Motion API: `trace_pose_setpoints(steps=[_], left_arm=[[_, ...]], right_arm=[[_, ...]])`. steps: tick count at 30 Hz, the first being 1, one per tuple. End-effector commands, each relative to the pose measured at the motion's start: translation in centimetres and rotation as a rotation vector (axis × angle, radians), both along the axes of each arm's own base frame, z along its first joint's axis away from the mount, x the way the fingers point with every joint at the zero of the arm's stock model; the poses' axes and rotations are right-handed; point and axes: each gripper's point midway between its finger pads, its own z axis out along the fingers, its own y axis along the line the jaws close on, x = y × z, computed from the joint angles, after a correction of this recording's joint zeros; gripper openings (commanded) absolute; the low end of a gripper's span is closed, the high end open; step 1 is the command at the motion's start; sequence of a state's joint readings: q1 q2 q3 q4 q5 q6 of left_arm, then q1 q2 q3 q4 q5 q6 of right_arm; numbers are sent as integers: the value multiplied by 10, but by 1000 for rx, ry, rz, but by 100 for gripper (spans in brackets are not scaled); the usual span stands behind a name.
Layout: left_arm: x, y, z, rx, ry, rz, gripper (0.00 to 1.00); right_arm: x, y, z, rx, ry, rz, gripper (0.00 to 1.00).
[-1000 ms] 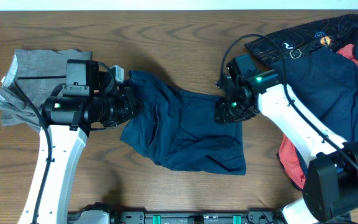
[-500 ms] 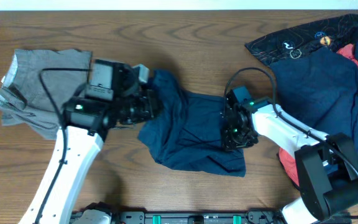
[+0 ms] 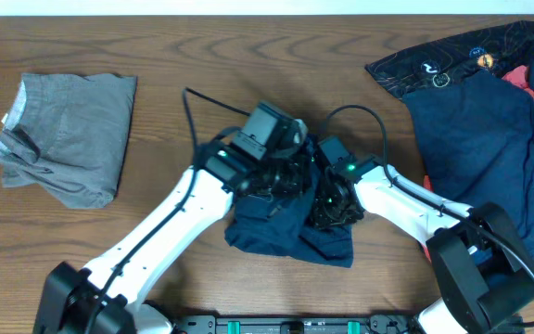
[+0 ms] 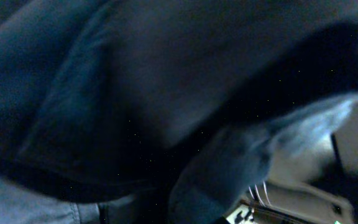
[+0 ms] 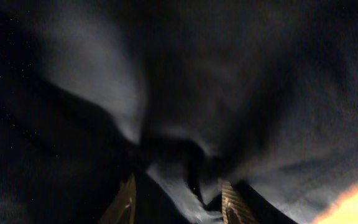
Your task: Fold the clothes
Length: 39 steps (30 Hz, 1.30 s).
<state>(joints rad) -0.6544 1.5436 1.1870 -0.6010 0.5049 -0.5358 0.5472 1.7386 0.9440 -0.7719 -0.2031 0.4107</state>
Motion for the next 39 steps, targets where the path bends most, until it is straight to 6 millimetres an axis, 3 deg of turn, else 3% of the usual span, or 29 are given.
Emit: trace_pose_setpoints(steps=[1,3,8,10,12,15,18,21,25,30,35,39], left_arm=[[0,-12,-2,-1,-11,-5,12],[2,-11,-3,8,-16,-2,23],[19,5,2,22,-68,30,29],[32,17,0,52,-97,68,29],[46,33,-4,107,-130,126,29],[68,60,-12,222,-193,224,29],[79,74,-23,294,-211,258,29],[77,74,-44,331,-167,236,29],[61,81,-88,428,-40,199,29],[38,90,-129,517,115,157,27],[14,104,-144,595,227,131,27],[-11,119,-140,661,349,179,21]], right_arm=[[21,-40,12,-157,-58,-107,45],[39,-63,37,-215,-111,-164,45],[82,-106,121,-186,-307,-334,49],[94,-103,150,-82,-385,-316,49],[99,-86,172,54,-448,-242,49],[92,-61,182,184,-450,-136,49],[77,-38,170,249,-383,-54,49],[57,-22,143,258,-285,-4,50],[22,2,96,265,-126,76,50],[-15,11,46,226,19,99,50],[-14,-7,0,92,48,-38,50],[13,-8,-25,76,-16,-92,49]])
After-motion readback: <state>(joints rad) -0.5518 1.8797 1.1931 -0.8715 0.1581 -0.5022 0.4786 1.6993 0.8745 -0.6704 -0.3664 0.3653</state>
